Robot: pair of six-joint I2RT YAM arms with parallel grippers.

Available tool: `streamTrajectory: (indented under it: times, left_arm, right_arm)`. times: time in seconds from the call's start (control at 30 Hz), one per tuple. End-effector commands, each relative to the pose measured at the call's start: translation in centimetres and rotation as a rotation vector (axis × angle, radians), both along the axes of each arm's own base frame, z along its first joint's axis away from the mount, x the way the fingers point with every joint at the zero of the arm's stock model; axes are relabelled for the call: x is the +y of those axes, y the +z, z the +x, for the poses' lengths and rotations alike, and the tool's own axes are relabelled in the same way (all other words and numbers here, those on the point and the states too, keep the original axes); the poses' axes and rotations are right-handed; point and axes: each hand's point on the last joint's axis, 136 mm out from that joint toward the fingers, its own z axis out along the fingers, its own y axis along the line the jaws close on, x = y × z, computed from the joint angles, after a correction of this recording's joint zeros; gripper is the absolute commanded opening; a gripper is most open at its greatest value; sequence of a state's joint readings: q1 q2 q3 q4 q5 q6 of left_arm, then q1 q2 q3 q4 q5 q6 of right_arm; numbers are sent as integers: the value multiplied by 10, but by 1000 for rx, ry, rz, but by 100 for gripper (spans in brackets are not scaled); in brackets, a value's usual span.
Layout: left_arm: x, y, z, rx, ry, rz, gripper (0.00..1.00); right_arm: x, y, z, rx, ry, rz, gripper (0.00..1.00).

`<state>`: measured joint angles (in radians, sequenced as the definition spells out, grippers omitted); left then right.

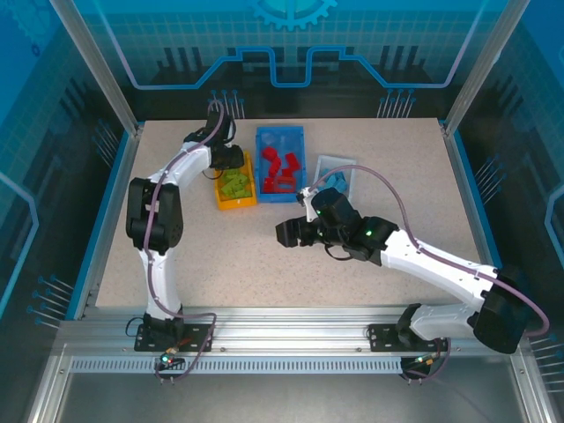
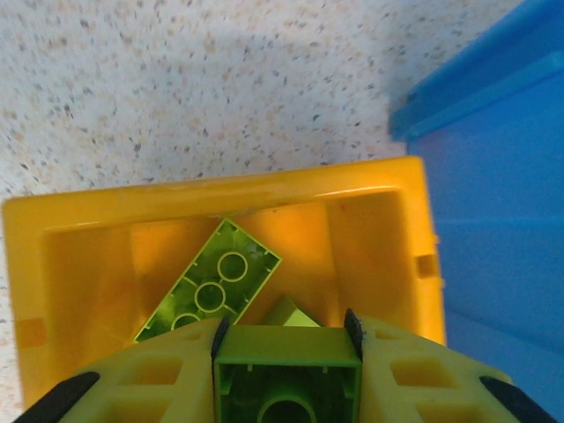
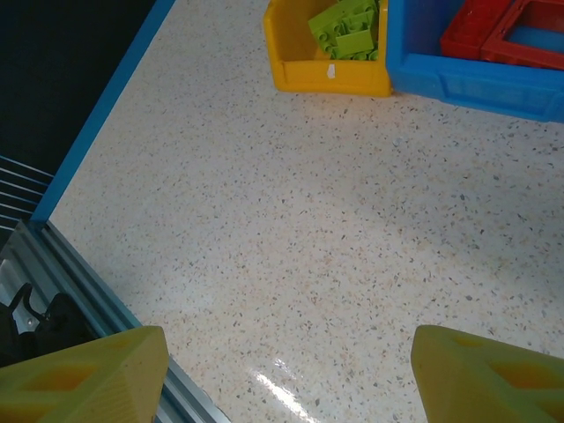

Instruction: Sort the legos into containers by color

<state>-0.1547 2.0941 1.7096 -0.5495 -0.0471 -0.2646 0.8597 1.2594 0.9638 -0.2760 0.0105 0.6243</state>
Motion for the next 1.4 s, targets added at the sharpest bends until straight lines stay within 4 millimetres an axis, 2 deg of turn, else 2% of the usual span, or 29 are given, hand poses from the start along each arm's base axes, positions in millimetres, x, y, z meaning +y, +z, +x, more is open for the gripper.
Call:
streamTrajectory:
  times: [0.0,0.13,0.23,0.4,0.5,0.57,0.6,0.63,0.77,0.83,0.87,0.97,1.03,1.1,1.13,1.27,1.37]
  left_arm:
    - [-8,7,4,8,42,-101,45]
    - [-9,8,0,9,49,-113,59]
    - [-11,19,-3,-6,45,-128,63]
    - [-7,71,-15,-120,60,-153,65]
    - [8,103,-39,-188,116,-146,68]
    - [28,126,-63,-242,202,-174,74]
    - [36,128,-75,-252,241,-200,85]
    - [45,130,-90,-266,282,-234,98]
    - [61,129,-139,-342,324,-294,99]
    - [70,123,-162,-360,362,-269,99]
    - [82,116,-174,-351,432,-233,99]
    - [132,101,-212,-368,719,-90,99]
    - [144,100,-220,-448,732,-32,99]
    - [146,99,-217,-554,645,44,99]
    - [144,96,-214,-595,576,92,99]
    - [131,70,-196,-610,368,235,99]
    - [123,46,-182,-572,294,258,99]
  right_arm:
    - [10,18,4,-43,14,35,75]
    - [8,15,5,-35,10,35,75]
    - [6,17,5,-37,8,35,75]
    - [-9,27,11,-62,-21,22,75]
    - [-34,35,21,-87,-85,-7,76]
    - [-65,39,31,-109,-181,-59,79]
    - [-80,41,35,-116,-234,-85,82]
    - [-100,40,40,-120,-300,-113,98]
    - [-184,44,46,-179,-567,-254,100]
    - [-218,51,43,-236,-683,-327,100]
    - [-242,54,39,-250,-791,-372,100]
    - [-288,54,35,-298,-972,-463,100]
    - [-294,43,47,-367,-932,-480,100]
    - [-291,23,61,-462,-844,-487,100]
    - [-295,13,63,-485,-858,-482,100]
    - [-305,-26,72,-471,-842,-501,100]
    - [-307,-51,83,-453,-825,-481,100]
